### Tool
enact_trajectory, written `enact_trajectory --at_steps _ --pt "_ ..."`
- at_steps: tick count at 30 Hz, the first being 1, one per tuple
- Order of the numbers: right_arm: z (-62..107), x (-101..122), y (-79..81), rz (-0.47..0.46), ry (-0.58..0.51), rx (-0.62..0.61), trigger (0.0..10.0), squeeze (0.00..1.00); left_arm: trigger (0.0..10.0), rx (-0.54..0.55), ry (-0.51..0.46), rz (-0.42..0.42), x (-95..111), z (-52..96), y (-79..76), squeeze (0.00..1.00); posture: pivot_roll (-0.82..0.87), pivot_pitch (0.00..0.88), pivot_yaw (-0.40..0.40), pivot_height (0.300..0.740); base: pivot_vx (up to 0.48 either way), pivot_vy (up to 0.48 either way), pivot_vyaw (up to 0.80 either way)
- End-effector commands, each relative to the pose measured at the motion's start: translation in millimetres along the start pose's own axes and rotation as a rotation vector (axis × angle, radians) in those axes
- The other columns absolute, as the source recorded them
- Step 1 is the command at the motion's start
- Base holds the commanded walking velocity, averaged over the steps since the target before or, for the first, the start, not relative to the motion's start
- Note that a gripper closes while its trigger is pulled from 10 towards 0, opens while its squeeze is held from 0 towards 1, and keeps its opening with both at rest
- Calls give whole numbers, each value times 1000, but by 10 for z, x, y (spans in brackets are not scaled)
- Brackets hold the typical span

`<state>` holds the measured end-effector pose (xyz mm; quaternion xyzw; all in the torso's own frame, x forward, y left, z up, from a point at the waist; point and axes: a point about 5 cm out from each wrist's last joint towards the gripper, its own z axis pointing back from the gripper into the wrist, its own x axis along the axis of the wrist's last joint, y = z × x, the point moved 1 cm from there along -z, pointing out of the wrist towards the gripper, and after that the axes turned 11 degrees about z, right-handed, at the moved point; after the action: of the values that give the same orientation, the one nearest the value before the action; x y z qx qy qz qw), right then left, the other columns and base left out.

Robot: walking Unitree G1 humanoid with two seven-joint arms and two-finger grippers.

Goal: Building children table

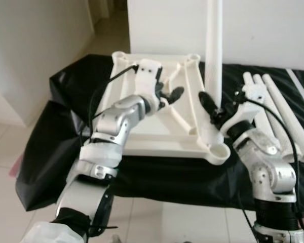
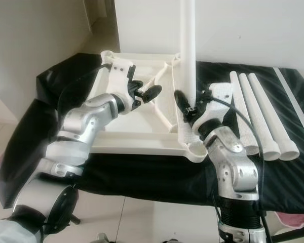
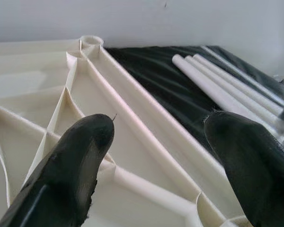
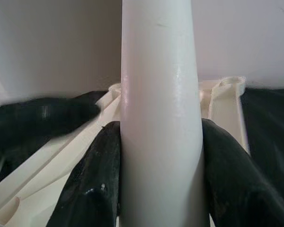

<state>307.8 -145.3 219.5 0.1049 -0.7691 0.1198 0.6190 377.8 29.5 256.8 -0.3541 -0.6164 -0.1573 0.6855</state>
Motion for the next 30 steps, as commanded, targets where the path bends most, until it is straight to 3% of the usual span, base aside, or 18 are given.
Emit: enact_trajectory --at_steps 1,2,12,30 --pt "-2 -73 85 -24 25 17 10000 0 10000 -87 2 -3 58 -20 -83 0 -36 0 4 740 0 0 0" --pt "1 -110 163 -50 36 41 10000 0 10000 -95 -3 -8 83 -30 -98 0 -35 0 5 740 0 0 0" --pt "-3 -119 318 -111 20 124 10000 0 10000 -102 18 -60 63 -92 -114 0 -38 2 7 740 0 0 0" --pt "-50 -194 441 -131 43 168 10000 0 10000 -192 -34 -35 186 -98 -327 0 -40 7 10 740 0 0 0"
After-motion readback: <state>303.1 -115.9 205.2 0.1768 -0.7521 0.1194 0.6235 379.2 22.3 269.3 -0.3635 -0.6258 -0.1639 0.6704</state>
